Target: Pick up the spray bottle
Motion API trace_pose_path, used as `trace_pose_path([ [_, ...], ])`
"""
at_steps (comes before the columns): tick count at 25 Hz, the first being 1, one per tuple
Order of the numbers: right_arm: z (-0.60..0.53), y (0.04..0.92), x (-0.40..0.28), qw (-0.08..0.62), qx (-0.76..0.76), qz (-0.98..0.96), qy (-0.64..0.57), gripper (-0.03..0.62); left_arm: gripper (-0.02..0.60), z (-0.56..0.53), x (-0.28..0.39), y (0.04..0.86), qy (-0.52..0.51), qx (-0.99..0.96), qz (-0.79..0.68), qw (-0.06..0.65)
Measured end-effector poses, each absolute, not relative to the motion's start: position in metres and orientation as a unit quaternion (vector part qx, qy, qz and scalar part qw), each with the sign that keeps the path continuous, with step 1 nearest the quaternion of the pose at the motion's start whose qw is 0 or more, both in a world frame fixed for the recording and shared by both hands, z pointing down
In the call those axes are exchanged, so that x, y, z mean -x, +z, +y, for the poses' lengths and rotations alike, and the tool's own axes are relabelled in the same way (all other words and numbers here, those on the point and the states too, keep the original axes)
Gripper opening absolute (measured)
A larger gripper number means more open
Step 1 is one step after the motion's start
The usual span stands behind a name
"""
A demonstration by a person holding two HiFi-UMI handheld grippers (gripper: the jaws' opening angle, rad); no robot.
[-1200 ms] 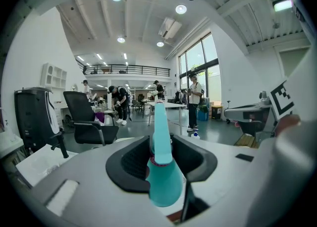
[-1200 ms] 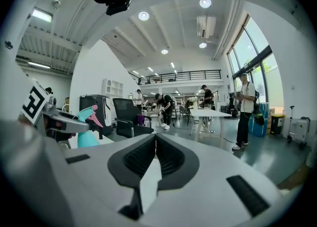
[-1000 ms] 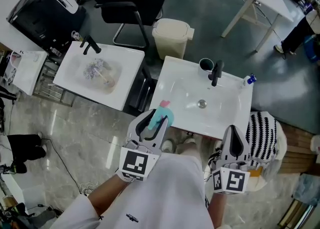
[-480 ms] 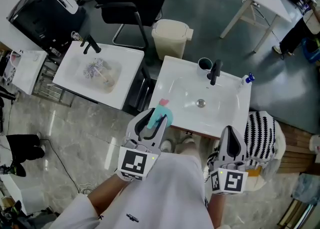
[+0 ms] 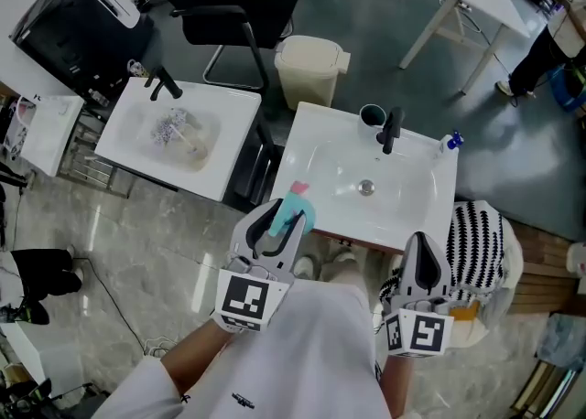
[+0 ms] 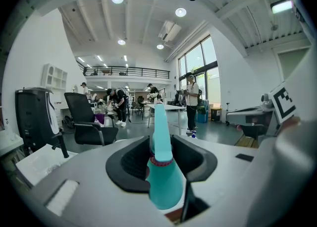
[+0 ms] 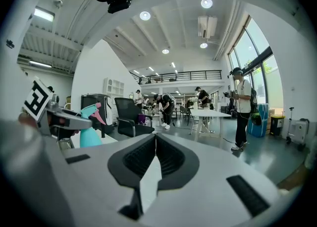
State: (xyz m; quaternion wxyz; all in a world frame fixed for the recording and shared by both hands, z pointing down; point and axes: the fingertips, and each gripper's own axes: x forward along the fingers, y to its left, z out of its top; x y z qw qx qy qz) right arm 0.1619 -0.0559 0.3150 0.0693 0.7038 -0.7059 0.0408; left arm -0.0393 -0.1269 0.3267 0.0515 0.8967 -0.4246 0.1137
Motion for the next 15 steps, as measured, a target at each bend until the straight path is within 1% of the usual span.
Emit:
trace_pose_path([
  [15,-0.0523,0.3156,-0.1601,0.068,-0.711,-0.698,0.041,0.006,0.14,-0.1267,0.0421,0.3292,0.118,-0.899,-0.418,0.05],
])
